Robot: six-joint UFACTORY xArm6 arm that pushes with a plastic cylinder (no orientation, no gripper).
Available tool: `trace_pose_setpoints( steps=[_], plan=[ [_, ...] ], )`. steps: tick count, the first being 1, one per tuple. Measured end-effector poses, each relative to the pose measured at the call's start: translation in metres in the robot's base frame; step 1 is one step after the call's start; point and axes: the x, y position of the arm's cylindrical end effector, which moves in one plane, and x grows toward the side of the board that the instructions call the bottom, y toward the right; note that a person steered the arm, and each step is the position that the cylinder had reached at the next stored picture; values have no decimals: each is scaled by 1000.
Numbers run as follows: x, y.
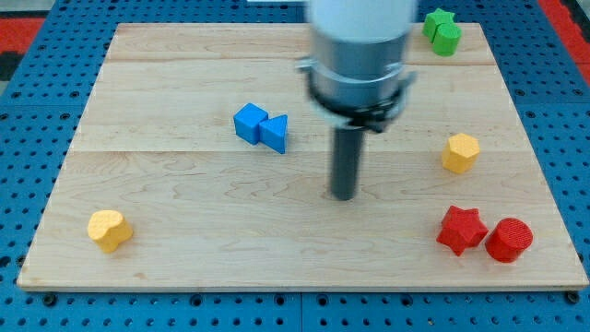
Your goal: Move the yellow blocks towards the bottom left corner of the board
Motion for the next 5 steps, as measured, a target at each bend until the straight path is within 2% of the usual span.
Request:
trace_pose_setpoints(
  steps=[1,2,3,4,5],
  plan=[
    [-14,108],
    [-14,150],
    [-19,171],
    [-49,176],
    [-53,128]
  ],
)
